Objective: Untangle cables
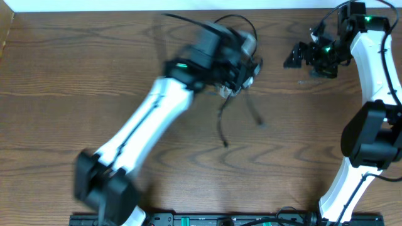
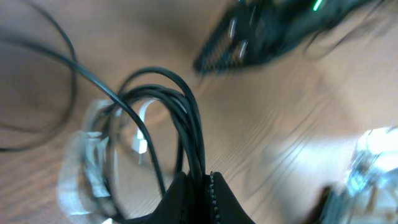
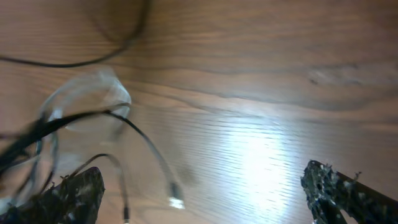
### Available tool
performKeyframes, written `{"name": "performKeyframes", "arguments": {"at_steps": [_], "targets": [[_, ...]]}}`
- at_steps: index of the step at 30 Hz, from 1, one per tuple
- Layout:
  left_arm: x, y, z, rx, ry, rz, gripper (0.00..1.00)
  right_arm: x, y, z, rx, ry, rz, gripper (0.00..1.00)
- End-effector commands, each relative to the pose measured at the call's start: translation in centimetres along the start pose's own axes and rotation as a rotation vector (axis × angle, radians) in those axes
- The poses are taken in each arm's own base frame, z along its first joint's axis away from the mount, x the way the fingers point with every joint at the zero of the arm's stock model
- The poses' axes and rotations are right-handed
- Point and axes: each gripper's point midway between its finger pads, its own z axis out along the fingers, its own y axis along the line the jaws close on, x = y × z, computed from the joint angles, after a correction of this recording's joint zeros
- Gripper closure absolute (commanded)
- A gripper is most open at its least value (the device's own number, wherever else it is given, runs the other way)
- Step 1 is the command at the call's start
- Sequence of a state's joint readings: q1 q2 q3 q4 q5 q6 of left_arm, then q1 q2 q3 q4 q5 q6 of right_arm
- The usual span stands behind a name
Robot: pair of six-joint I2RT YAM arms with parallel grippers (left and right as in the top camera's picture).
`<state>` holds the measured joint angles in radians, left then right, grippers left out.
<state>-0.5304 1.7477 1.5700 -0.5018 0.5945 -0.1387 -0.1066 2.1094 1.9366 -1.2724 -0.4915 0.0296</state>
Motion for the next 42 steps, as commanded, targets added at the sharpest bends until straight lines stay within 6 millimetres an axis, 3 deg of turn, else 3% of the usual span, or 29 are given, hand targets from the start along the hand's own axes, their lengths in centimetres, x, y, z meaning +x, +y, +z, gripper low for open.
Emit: {"name": "performKeyframes", "arguments": {"at_steps": [1,5,8,15,23,33,37,42], "targets": [[-2.8,-1.1,-5.0,0.106,-0.09,-0.14,0.92,-0.4,7.7,-5.6,-0.172,-0.149,-0.178,0.02],[-4.2,-0.3,-6.6,0.124,-0.143,-0.171,0.92,0.3,12.5,-6.9,-0.269,-0.193,-0.29,0.04],[-4.4,0.1,-6.8,0.115,-0.154,-0.176,0.93,0.8,15.9,-6.8,-0.357,-0.191,-0.338,0.06],[-5.0,0.6,-6.9,0.088,-0.181,-0.187,0.92,1.9,20.3,-5.6,-0.428,-0.171,-0.389,0.12],[-6.9,0.1,-7.4,0.126,-0.25,-0.262,0.93,1.6,20.3,-4.1,-0.31,-0.176,-0.296,0.2],[-7.4,-0.2,-7.5,0.155,-0.26,-0.369,0.93,-0.1,21.0,-2.6,-0.276,-0.223,-0.202,0.28],[-7.7,0.1,-7.8,0.154,-0.272,-0.373,0.92,-1.0,19.9,-0.8,-0.236,-0.218,-0.141,0.5],[-8.5,2.5,-9.8,0.119,-0.321,-0.398,0.93,-2.1,15.9,0.6,-0.122,-0.21,-0.062,0.85]]}}
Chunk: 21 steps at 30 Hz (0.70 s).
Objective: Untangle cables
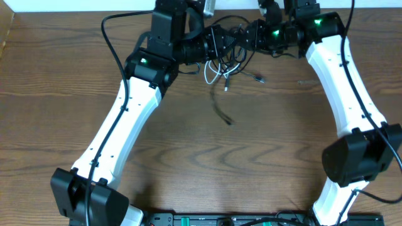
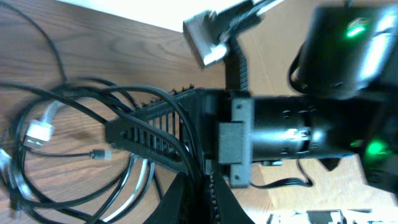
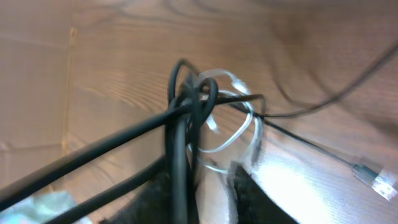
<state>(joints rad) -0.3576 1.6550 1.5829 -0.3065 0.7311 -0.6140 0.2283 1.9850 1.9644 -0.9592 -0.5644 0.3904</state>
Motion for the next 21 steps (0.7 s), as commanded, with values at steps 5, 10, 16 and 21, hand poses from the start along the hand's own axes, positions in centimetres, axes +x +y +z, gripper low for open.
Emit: {"name": "performKeyframes", "arguments": {"at_steps": [5,10,16,21], "targets": [[-5.4,3.1,-5.8,-0.053,-0.163,-0.029,0.92,-0.9,-11.4,-2.0,0.403,-0.046,0.153,0.99],[-8.3,4.5,-10.8,-0.097,-0.28,-0.034,0.93,-0.2,-16.5,-3.2,0.521,-0.001,0.173,0.99],[-10.8,4.3,-18.0,-0.153,-0.443,0.021,0.92,2.1,-21.8,-2.4,0.561,0.112,0.239,0.99],[-10.9,4.0,-22.0,-0.203,-0.513,0.039,0.92,2.9,-20.7,-0.1,0.355,0.199,0.131,0.99]]}}
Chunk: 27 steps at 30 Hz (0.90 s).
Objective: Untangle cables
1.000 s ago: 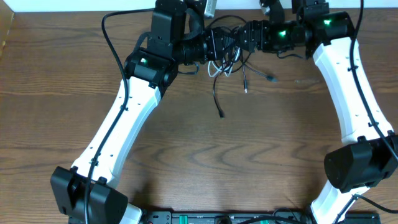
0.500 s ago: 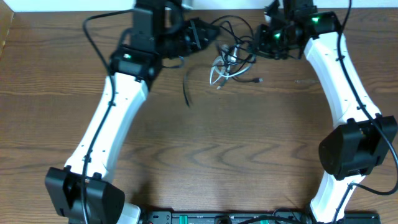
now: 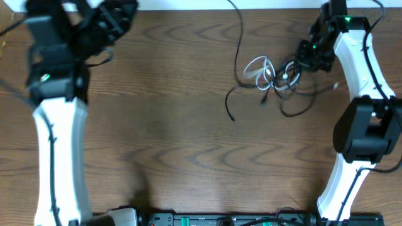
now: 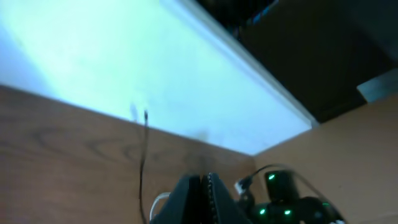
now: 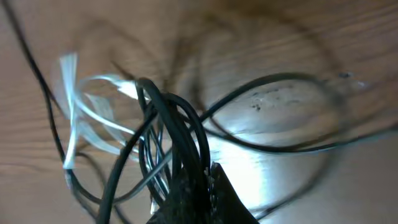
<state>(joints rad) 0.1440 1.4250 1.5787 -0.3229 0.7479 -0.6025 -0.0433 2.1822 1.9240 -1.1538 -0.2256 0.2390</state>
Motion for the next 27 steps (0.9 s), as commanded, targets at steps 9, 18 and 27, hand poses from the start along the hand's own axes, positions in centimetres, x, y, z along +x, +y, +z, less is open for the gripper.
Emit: {"name": "performKeyframes", "arguments": {"at_steps": [9,18,27], "targets": [[6.1,0.4,1.5,-0.03,0.215,0.103,0.92,3.8,11.5,-3.2,-0.424,0.012,-0.455,0.99],[16.0,-2.5,7.8,0.053,0.471,0.164,0.57,2.3,12.6,-4.4,-0.391,-0.041,-0.242,0.99],[22.6,0.0,13.0,-0.035,0.593,0.176,0.48,4.0,14.8,-5.8,-0.557,-0.007,-0.382,0.99]]}}
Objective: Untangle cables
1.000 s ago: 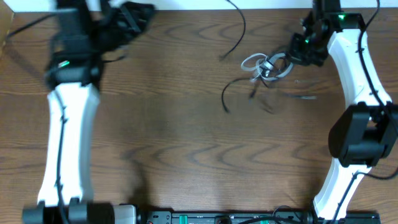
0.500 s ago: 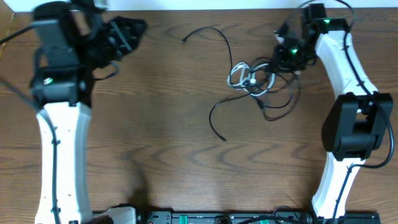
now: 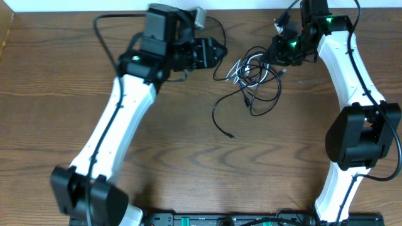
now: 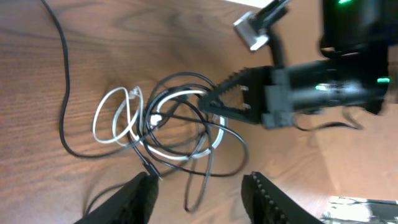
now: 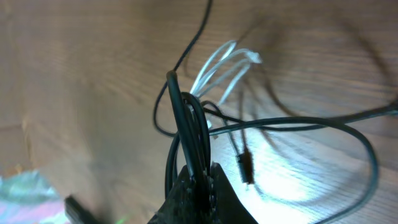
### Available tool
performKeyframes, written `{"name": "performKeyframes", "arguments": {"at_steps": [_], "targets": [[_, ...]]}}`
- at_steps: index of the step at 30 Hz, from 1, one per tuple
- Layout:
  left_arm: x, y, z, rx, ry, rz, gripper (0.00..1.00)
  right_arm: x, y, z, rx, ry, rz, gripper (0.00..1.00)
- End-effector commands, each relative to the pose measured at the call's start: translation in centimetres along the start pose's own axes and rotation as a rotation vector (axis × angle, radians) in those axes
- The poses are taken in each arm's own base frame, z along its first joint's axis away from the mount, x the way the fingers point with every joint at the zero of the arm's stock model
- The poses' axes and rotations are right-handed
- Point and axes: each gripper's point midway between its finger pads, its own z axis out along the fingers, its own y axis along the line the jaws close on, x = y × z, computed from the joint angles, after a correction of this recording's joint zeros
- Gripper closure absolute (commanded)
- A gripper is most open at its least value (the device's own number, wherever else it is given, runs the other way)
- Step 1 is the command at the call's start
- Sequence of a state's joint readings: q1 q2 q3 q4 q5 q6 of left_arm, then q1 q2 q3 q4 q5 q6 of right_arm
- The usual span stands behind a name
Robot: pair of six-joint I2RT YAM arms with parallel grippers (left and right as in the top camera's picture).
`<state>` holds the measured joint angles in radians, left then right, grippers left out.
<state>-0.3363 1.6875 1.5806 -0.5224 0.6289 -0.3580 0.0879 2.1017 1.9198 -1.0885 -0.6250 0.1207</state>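
Note:
A tangle of black cables (image 3: pixel 256 75) with a white cable (image 3: pixel 237 66) looped in it lies at the table's back centre. My right gripper (image 3: pixel 276 51) is shut on a bundle of black strands (image 5: pixel 189 124) at the tangle's right side, and the white cable (image 5: pixel 222 62) shows beyond them. My left gripper (image 3: pixel 215 53) stands open just left of the tangle, nothing between its fingers (image 4: pixel 140 198). In the left wrist view the tangle (image 4: pixel 180 124) and white loops (image 4: pixel 115 118) lie ahead. One black end (image 3: pixel 221 125) trails toward the table's middle.
The brown wooden table (image 3: pixel 188 176) ends at a white back edge (image 3: pixel 75 5) just behind both grippers. A black rail (image 3: pixel 220 220) runs along the front edge. Both white arms reach in from the front corners.
My left arm was at the far back-left corner with its gripper shut. Now it is beside the tangle with the gripper open. The right gripper, still shut on black strands, has moved a little left.
First my left gripper held black cables at the back centre while the right stood open at the far right. Then both were shut on the bundle together. Then the left was far away at the back left, the right keeping the tangle. Now the left is back, open.

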Motion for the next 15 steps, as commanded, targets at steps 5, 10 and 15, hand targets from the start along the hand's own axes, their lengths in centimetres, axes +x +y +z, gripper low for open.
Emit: {"name": "performKeyframes", "arguments": {"at_steps": [5,10,15], "targets": [[0.6,3.4,4.8,-0.052,0.033,-0.072,0.44,1.0,4.8,-2.1,-0.219,-0.003,-0.221,0.99],[0.8,4.4,6.2,-0.053,0.043,-0.078,0.36,1.8,5.4,-2.8,-0.232,0.004,-0.303,0.99],[1.5,4.8,7.0,-0.057,0.068,-0.036,0.29,2.9,7.1,-3.6,-0.338,0.012,-0.377,0.99]]}}
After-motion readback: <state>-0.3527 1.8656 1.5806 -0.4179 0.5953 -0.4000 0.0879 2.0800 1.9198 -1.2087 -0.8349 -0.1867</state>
